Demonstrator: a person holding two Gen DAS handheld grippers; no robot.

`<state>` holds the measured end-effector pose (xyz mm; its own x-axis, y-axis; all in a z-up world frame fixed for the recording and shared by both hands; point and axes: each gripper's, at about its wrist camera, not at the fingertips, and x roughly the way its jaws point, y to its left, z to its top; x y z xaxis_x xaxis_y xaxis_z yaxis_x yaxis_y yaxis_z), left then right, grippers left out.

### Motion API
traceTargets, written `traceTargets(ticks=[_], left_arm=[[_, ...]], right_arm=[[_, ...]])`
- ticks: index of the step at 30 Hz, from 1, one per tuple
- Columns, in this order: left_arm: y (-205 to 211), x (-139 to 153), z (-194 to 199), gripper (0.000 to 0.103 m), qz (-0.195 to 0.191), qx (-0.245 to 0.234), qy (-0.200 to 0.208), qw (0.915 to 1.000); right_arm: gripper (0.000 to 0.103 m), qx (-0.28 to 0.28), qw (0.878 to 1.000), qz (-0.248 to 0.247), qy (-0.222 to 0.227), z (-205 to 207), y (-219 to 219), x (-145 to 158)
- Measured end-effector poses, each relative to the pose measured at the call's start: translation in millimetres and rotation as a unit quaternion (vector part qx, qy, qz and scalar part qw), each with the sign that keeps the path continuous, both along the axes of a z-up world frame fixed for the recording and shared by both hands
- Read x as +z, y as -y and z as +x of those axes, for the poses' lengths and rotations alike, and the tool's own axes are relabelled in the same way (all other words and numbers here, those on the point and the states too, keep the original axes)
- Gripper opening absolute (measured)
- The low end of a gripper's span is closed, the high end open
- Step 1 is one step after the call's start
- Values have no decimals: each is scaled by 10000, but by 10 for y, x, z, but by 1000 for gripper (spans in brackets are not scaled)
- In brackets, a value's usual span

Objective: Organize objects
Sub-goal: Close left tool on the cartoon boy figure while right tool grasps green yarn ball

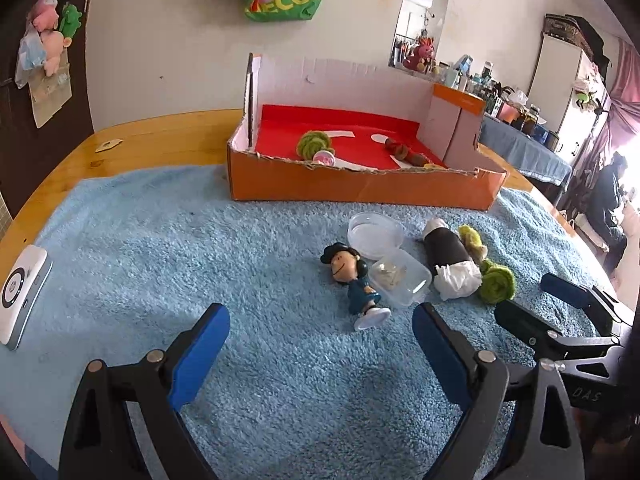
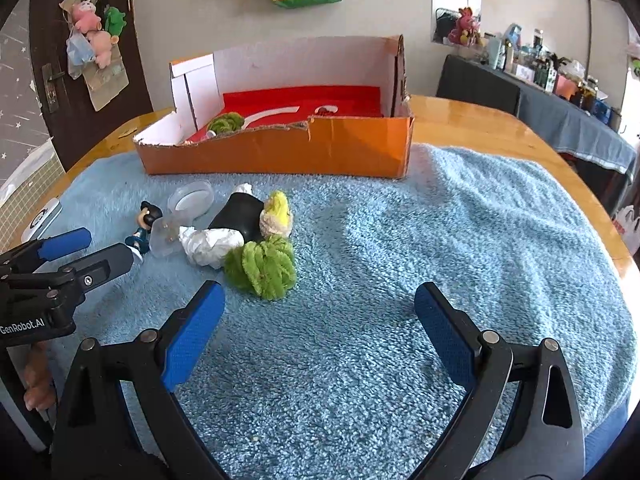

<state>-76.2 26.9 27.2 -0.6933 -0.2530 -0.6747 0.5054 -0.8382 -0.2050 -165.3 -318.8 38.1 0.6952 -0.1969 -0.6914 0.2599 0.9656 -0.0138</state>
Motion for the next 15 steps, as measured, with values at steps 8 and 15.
traceTargets(ticks=[8,15], left_arm=[[22,-31,-149,84,66,-198,176,9996],[49,-20,-218,77,79,-239,196,9995]], right_arm=[[97,149,9998,-34,-89,77,9,-18],[94,341,9991,-184,-144,156,-31,-17]])
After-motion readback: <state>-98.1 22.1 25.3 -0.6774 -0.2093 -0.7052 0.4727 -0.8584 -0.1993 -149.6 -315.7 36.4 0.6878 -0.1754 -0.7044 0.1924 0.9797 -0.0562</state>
